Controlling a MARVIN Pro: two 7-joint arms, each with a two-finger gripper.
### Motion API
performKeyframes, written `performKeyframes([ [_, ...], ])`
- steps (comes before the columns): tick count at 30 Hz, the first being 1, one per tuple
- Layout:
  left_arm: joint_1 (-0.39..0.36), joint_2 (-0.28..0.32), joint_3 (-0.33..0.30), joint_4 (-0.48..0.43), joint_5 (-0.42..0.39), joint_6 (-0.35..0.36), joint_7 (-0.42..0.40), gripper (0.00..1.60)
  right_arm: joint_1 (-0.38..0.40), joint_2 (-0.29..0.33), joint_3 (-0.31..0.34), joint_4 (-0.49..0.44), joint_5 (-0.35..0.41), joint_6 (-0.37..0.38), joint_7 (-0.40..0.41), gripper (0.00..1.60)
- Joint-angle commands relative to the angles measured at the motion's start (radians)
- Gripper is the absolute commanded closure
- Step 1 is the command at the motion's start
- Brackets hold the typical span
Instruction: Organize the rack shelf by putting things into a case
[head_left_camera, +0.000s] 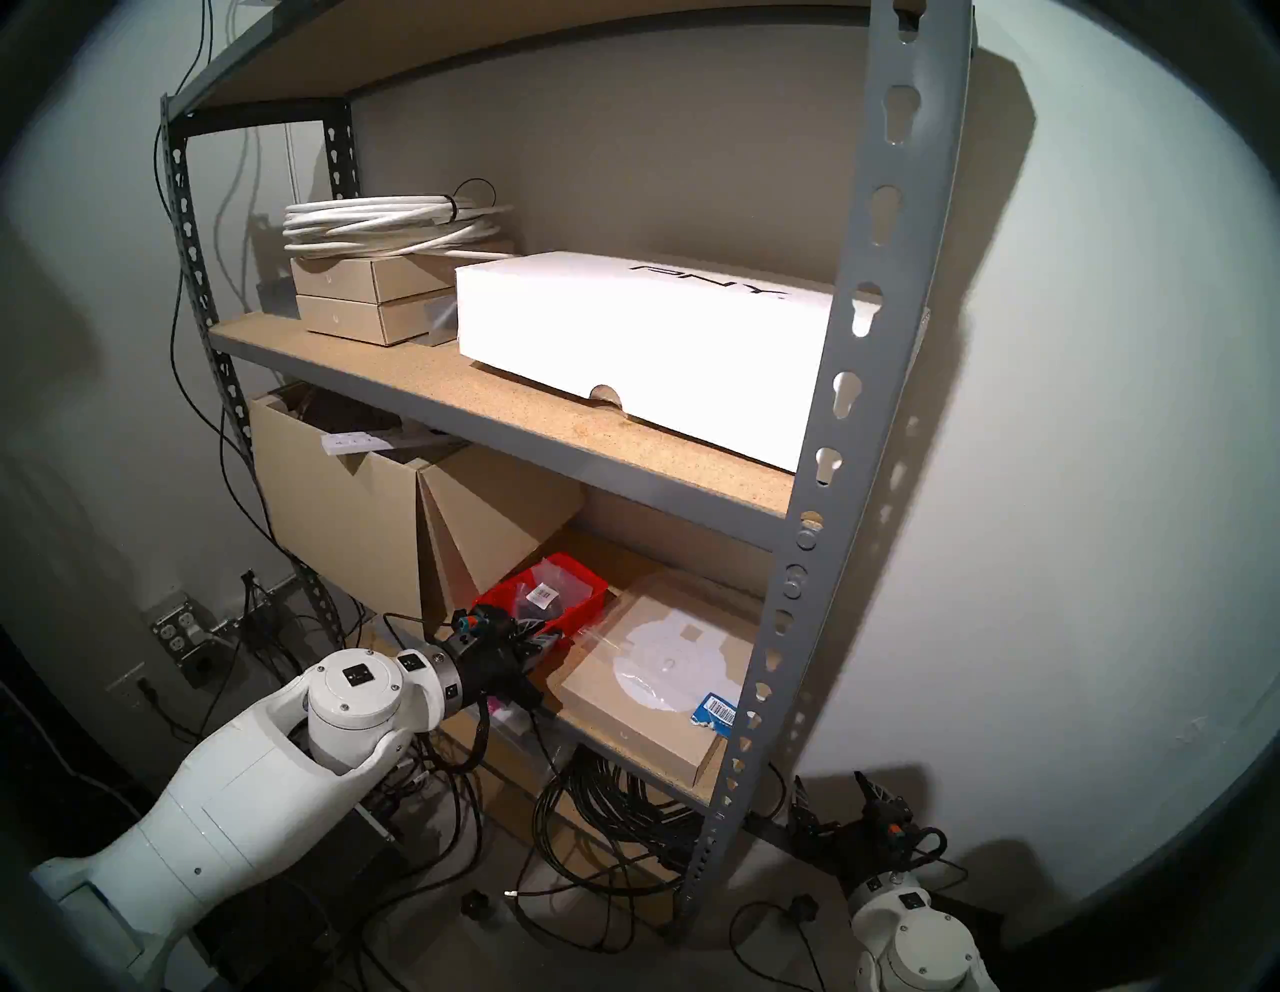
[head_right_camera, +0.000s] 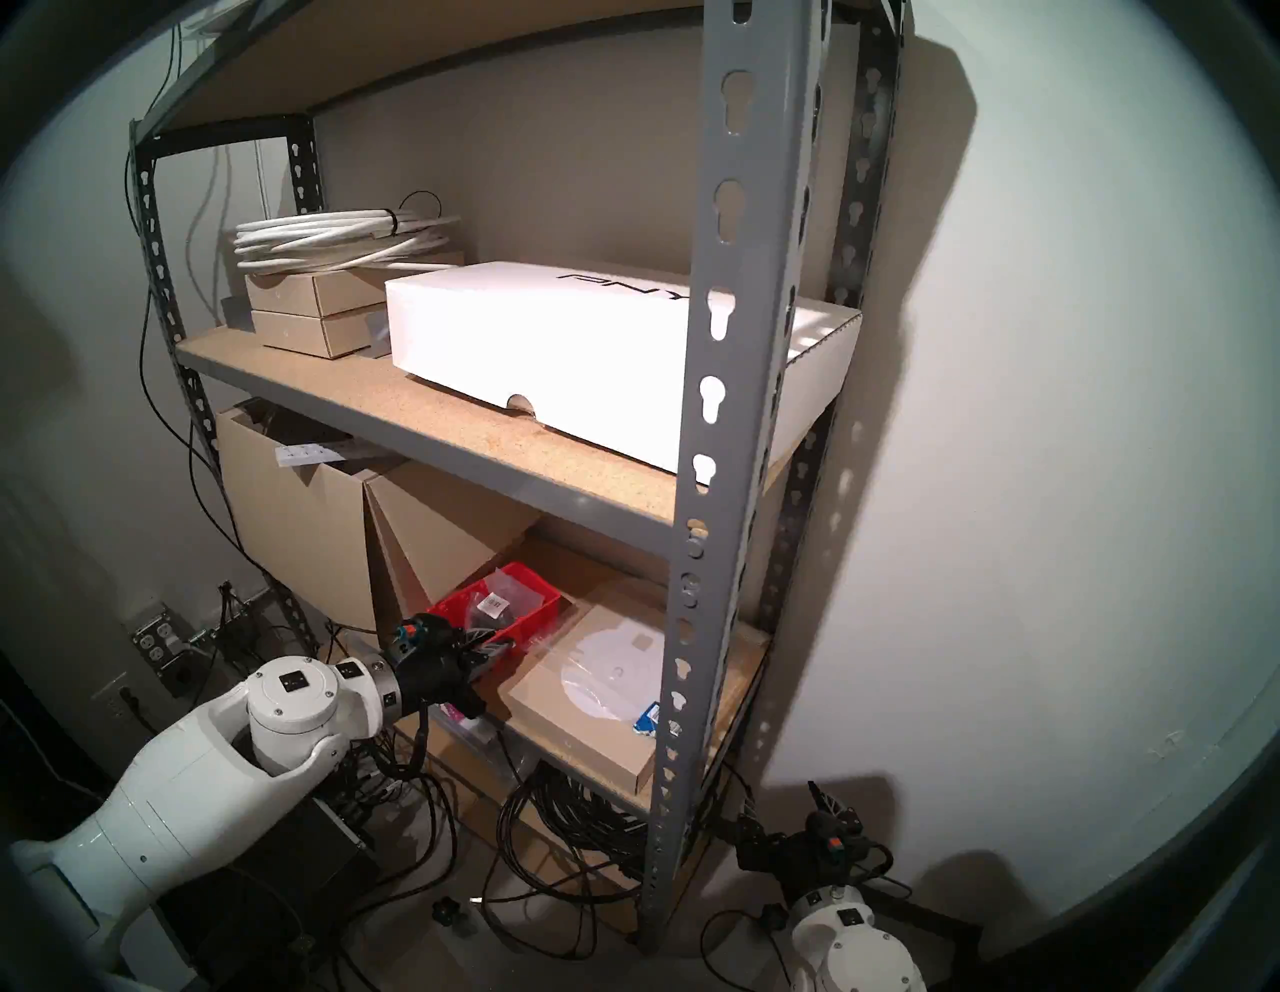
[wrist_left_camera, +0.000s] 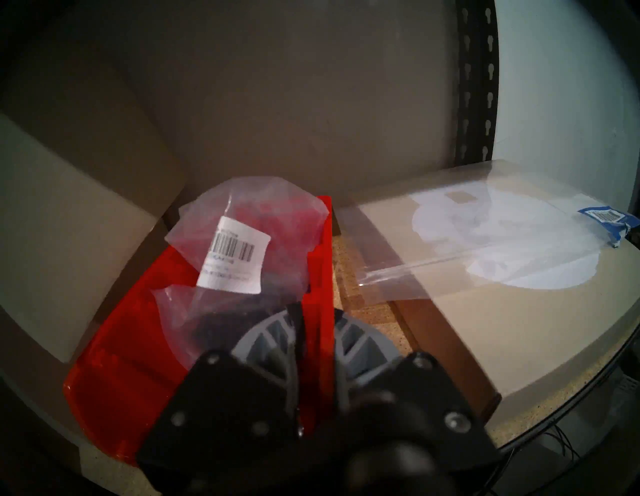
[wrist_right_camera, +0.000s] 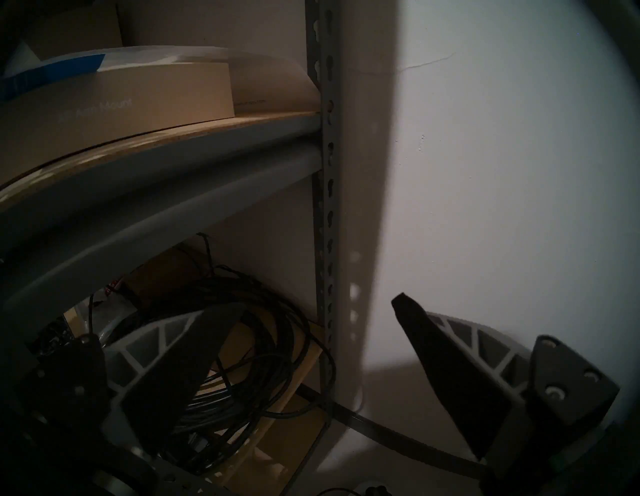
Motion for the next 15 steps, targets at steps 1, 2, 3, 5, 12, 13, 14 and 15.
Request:
performKeyframes([
  [1,-0.003,-0.001,-0.018,-0.044,-0.007,0.046,0.038,1.6,0.0,0.0,0.0,-0.017,0.0,-0.001,0.0,0.0],
  [2,0.003,-0.009,-0.025,-0.053,-0.012,0.055,0.061,1.6,0.0,0.0,0.0,-0.017,0.0,-0.001,0.0,0.0],
  [3,0.003,-0.009,-0.025,-0.053,-0.012,0.055,0.061,1.6,0.0,0.0,0.0,-0.017,0.0,-0.001,0.0,0.0],
  [5,0.001,-0.013,-0.028,-0.063,-0.014,0.073,0.073,1.6,0.001,0.0,0.0,-0.017,0.0,-0.001,0.0,0.0],
  [12,-0.007,-0.033,-0.05,-0.114,-0.051,0.123,0.106,1.6,0.001,0.0,0.0,-0.016,0.0,-0.002,0.0,0.0],
  [13,-0.009,-0.036,-0.056,-0.133,-0.06,0.142,0.115,1.6,0.001,0.0,0.0,-0.016,0.0,-0.002,0.0,0.0],
  [14,-0.008,-0.037,-0.058,-0.143,-0.061,0.147,0.122,1.6,0.001,0.0,0.0,-0.016,0.0,-0.002,0.0,0.0],
  [15,-0.007,-0.039,-0.061,-0.151,-0.064,0.152,0.127,1.6,0.001,0.0,0.0,-0.016,0.0,-0.002,0.0,0.0],
])
